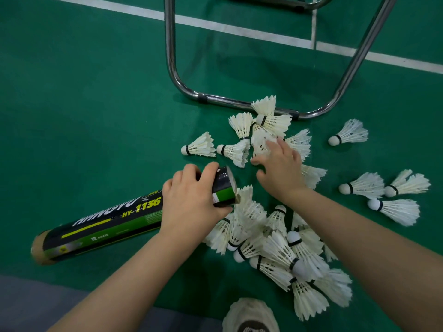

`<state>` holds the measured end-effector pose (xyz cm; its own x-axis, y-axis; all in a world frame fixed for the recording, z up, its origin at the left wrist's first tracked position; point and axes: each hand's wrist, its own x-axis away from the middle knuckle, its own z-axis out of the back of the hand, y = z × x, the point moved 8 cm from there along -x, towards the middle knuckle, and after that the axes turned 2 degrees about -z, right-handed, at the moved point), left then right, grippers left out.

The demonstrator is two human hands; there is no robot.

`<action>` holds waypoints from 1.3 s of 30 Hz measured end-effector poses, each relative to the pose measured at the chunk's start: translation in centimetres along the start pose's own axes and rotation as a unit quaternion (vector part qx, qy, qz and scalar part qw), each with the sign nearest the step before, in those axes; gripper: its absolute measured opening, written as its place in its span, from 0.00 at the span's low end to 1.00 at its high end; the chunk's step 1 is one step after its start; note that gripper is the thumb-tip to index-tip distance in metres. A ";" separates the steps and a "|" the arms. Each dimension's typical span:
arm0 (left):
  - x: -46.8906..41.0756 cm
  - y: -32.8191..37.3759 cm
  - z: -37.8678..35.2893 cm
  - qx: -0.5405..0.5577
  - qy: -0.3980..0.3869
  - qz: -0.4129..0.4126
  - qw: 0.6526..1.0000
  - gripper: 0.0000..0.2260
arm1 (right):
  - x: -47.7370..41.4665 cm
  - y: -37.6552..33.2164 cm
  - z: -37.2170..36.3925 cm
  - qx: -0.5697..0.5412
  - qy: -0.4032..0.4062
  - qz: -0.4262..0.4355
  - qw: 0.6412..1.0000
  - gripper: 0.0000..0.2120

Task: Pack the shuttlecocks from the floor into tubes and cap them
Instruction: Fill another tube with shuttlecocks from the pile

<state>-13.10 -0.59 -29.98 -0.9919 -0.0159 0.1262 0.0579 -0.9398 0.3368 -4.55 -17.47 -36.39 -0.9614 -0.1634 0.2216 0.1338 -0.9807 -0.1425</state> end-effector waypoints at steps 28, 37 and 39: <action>-0.8 -0.8 2.2 0.011 0.044 0.024 0.999 0.33 | 6.0 -8.1 4.4 -0.569 -0.177 0.031 0.802 0.15; -0.8 -0.1 0.4 -0.019 0.003 0.014 1.000 0.35 | 6.7 -11.0 1.5 -0.559 -0.408 0.070 0.719 0.13; -0.9 -0.2 0.4 -0.015 0.005 0.009 1.000 0.36 | 6.3 -11.1 1.4 -0.552 -0.399 0.068 0.729 0.11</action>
<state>-12.16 -0.24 -29.82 -0.9919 -0.0361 0.1221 0.0722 -0.9493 0.3059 -11.72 -7.79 -32.09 -0.4529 -0.6933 0.5605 -0.4840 -0.3368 -0.8077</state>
